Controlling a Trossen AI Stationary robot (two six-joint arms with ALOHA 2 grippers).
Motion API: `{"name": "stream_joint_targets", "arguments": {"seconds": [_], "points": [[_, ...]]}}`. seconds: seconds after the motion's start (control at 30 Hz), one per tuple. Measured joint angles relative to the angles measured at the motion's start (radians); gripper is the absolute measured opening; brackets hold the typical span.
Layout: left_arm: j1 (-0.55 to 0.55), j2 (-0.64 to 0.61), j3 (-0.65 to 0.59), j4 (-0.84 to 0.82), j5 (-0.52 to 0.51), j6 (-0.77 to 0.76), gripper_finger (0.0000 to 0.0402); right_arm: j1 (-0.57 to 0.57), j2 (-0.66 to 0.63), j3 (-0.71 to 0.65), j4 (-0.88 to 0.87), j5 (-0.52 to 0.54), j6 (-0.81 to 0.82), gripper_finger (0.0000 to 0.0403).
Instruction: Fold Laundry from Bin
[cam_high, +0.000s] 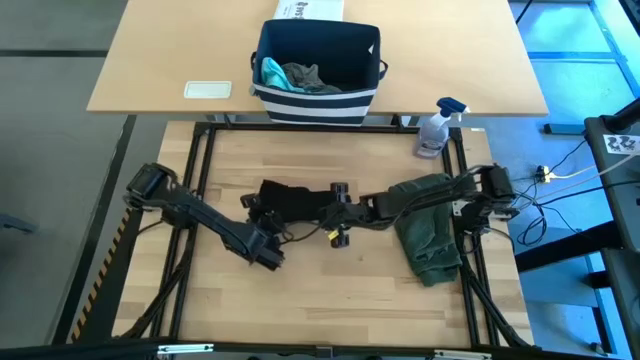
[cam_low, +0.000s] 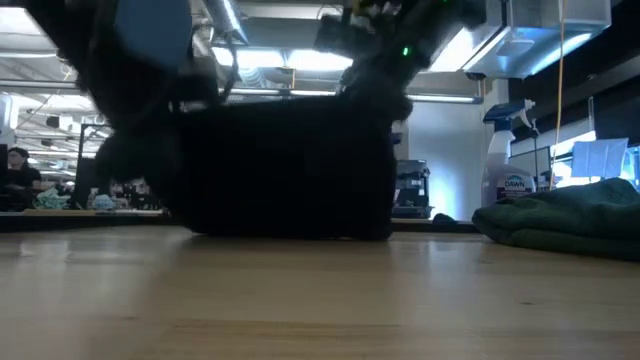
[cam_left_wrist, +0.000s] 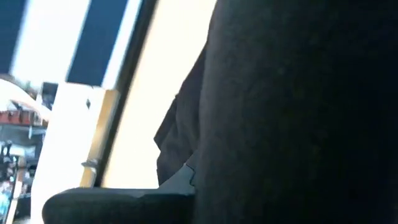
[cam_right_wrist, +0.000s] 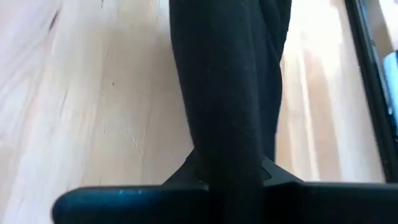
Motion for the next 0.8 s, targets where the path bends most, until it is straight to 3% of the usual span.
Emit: {"name": "stream_joint_targets", "arguments": {"seconds": [0.23, 0.4, 0.6, 0.8], "points": [[0.045, -0.134, 0.084, 0.009, -0.074, 0.199, 0.0038, 0.036, -0.093, 0.096, -0.231, 0.016, 0.014, 0.0014], [0.110, -0.190, 0.153, 0.114, -0.075, 0.459, 0.0038, 0.077, -0.184, 0.140, -0.370, 0.057, 0.063, 0.0014], [0.194, -0.198, 0.256, 0.347, -0.026, 0.845, 0.0038, 0.119, -0.321, 0.144, -0.488, 0.087, 0.179, 0.0014], [0.296, -0.197, 0.304, 0.594, 0.123, 1.118, 0.0038, 0.180, -0.426, 0.144, -0.616, 0.179, 0.325, 0.0014]]}}
